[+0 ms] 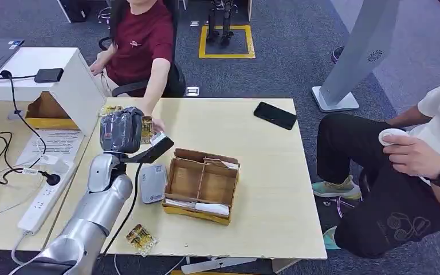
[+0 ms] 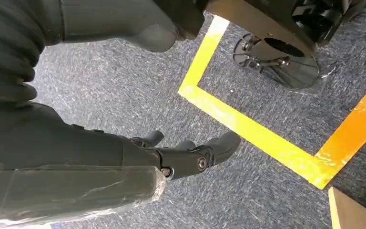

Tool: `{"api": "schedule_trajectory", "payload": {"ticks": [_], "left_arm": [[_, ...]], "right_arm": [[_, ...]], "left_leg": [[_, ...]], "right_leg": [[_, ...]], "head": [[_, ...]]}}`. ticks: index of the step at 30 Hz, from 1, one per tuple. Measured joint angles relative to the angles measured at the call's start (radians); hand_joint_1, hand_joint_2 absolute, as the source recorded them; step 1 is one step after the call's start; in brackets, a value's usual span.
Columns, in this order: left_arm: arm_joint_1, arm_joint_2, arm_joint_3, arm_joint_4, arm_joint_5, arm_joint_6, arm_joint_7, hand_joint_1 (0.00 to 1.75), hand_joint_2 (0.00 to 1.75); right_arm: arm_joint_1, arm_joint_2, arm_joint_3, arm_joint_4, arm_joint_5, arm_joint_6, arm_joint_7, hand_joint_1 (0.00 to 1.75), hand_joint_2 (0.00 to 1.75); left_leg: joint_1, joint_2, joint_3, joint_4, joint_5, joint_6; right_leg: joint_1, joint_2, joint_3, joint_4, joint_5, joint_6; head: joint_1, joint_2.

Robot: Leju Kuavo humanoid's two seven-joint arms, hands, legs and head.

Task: Pass the card to the sensor for recognition and then transmit it.

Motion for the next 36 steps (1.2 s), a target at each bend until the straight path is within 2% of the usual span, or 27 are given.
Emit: {"api": "schedule_trajectory", "payload": {"ticks": [7,13,14,15,30,36], "left_arm": [[-0.005,0.001,0.041,0.036,-0.003,0.000,0.005,1.75,1.75],[-0.006,0.001,0.046,0.053,-0.020,0.000,0.013,1.75,1.75],[-0.006,0.000,0.047,0.054,-0.021,0.000,0.013,1.06,1.75],[-0.006,0.000,0.048,0.056,-0.023,0.000,0.013,0.00,1.75],[-0.005,-0.006,0.069,0.057,-0.034,0.000,0.005,0.00,1.75],[0.007,-0.004,0.127,0.053,-0.051,0.000,0.003,0.00,1.75]], "right_arm": [[0.000,0.000,0.000,0.000,0.000,0.000,-0.001,0.00,1.75],[0.000,0.000,0.000,0.000,0.000,-0.001,0.002,0.00,1.75],[0.000,0.000,0.001,0.000,0.000,-0.001,0.002,0.00,1.75],[0.000,0.000,0.001,0.000,0.000,-0.002,0.002,0.00,1.75],[0.000,0.002,0.011,0.000,-0.003,-0.001,0.002,0.00,1.75],[0.004,0.002,0.012,0.000,-0.010,-0.005,0.001,0.00,1.75]], "left_leg": [[0.000,0.000,0.000,0.000,0.000,0.000],[0.000,0.000,0.000,0.000,0.000,0.000],[0.000,0.000,0.000,0.000,0.000,0.000],[0.000,0.000,0.000,0.000,0.000,0.000],[0.000,0.000,0.000,0.000,0.000,0.000],[0.000,0.000,0.000,0.000,0.000,0.000]], "right_leg": [[0.000,0.000,0.000,0.000,0.000,0.000],[0.000,0.000,0.000,0.000,0.000,0.000],[0.000,0.000,0.000,0.000,0.000,0.000],[0.000,0.000,0.000,0.000,0.000,0.000],[0.000,0.000,0.000,0.000,0.000,0.000],[0.000,0.000,0.000,0.000,0.000,0.000]], "head": [[0.000,0.000],[0.000,0.000],[0.000,0.000],[0.000,0.000],[0.000,0.000],[0.000,0.000]]}}
